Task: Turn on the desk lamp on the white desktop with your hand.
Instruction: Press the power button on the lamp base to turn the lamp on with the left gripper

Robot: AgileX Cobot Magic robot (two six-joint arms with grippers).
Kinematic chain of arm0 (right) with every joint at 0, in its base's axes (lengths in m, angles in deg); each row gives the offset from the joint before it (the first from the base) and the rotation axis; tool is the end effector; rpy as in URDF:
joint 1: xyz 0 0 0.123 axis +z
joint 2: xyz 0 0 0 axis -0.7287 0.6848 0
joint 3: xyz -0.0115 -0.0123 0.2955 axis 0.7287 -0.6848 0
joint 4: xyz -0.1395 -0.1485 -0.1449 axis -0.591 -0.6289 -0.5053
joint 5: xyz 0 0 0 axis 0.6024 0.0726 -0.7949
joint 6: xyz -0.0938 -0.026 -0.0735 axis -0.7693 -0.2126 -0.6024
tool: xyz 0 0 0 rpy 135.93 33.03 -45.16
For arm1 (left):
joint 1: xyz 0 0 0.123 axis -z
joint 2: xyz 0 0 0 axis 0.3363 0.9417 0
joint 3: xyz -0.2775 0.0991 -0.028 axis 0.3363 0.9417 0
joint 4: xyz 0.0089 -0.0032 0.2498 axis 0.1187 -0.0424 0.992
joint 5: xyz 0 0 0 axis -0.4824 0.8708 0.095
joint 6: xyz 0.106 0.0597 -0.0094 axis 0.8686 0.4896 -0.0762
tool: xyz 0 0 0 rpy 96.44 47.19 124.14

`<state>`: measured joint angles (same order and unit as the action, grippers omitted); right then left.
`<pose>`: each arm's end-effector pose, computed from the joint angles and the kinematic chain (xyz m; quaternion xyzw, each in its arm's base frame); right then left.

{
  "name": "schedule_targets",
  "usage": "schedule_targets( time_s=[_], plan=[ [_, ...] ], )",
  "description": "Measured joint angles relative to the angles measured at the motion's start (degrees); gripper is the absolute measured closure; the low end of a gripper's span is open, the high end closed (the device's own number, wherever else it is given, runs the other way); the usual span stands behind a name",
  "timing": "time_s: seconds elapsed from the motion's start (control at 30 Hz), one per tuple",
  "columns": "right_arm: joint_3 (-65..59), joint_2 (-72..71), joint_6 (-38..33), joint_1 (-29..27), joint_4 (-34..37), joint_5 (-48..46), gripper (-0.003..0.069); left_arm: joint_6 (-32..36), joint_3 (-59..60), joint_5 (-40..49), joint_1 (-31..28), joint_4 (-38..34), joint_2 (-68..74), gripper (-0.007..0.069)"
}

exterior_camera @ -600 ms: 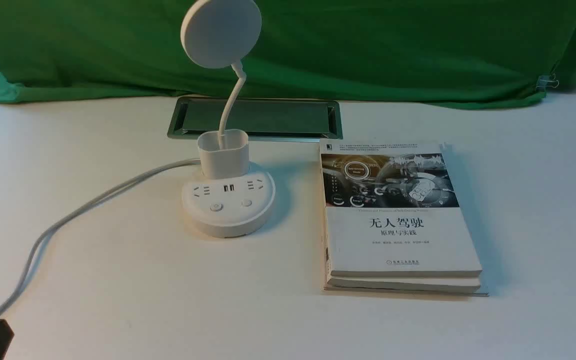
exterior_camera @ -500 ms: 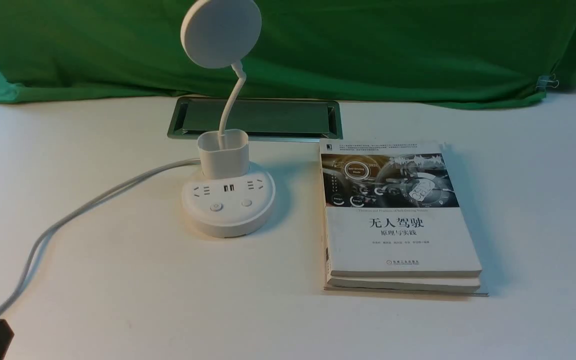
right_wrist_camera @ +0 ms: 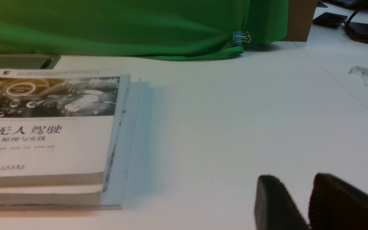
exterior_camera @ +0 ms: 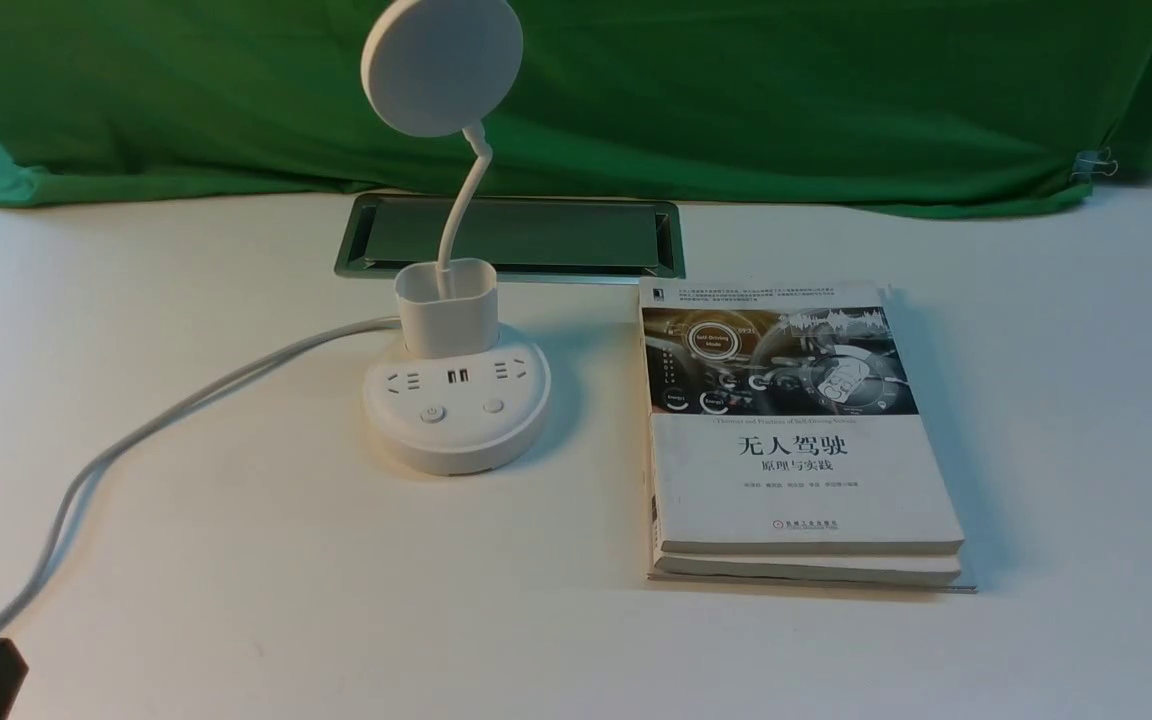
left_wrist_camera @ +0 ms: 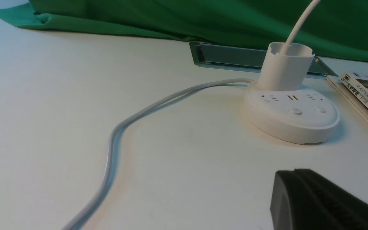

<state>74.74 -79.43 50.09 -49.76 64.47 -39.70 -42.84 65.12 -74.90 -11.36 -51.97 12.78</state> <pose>0.0734 -0.0052 0.1844 0.0182 0.7567 -0.0250 0.6530 0.0719 -0.0122 0.1831 0.0018 0.7651 -0.1002 0.6361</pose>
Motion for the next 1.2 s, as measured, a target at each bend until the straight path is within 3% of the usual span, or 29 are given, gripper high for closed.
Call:
schedule_targets(
  time_s=[0.73,1.2],
  plan=[
    [0.00,0.00,0.00,0.00,0.00,0.09,0.0418,1.51,0.00,-2.63,0.00,1.47,0.00,0.0622],
    [0.00,0.00,0.00,0.00,0.00,0.09,0.0418,1.28,0.00,-43.40,0.00,6.43,0.00,0.0622]
  ],
)
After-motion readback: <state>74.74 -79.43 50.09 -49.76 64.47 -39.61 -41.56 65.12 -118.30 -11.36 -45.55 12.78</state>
